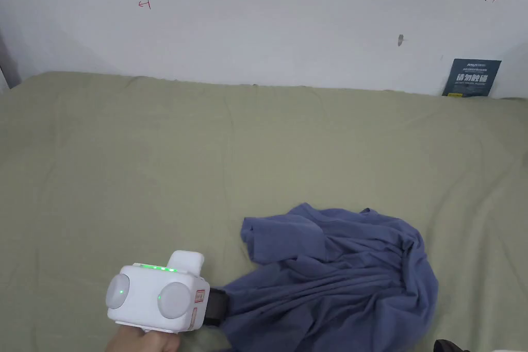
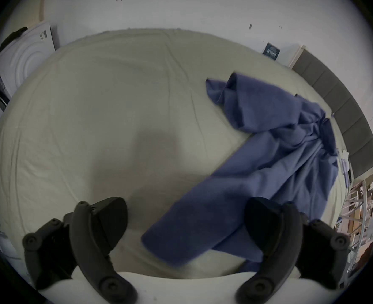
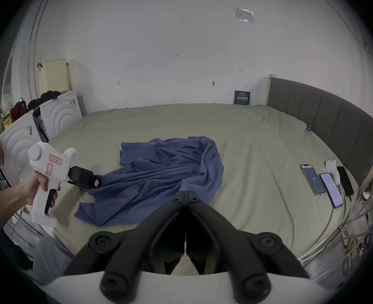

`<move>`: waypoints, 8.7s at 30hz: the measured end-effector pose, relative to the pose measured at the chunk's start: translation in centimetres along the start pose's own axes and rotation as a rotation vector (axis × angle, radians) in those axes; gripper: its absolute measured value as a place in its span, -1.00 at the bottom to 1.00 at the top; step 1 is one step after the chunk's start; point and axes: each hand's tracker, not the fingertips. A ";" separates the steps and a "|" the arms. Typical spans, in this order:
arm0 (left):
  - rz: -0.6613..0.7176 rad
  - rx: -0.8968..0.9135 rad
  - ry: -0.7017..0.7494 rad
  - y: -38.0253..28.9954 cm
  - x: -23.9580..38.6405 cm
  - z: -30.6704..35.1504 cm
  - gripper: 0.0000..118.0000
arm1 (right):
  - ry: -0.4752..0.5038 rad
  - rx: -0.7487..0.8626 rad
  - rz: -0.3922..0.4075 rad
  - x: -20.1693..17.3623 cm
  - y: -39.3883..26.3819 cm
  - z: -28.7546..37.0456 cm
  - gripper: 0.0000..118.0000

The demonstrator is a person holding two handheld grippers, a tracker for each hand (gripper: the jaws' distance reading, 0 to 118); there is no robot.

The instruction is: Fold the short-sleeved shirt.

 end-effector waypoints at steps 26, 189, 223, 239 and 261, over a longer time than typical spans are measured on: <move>0.135 0.054 -0.220 -1.7 -2.3 1.2 -0.94 | -0.038 -0.119 0.066 7.8 14.6 -22.2 0.82; 0.260 0.140 0.063 -10.7 -9.6 9.6 0.93 | -0.142 -0.269 -0.220 13.8 -3.1 -5.9 0.99; 0.268 0.226 0.023 -8.0 -13.7 9.0 0.93 | 0.016 -0.048 -0.022 0.1 -3.3 1.9 -0.98; 0.267 0.209 -0.053 -9.9 -11.2 7.1 -0.94 | -0.003 -0.131 0.007 2.8 0.8 -4.4 -0.98; 0.342 0.132 -0.094 -8.7 -12.5 4.8 -0.94 | 0.031 -0.592 0.126 7.2 13.6 -40.2 -0.20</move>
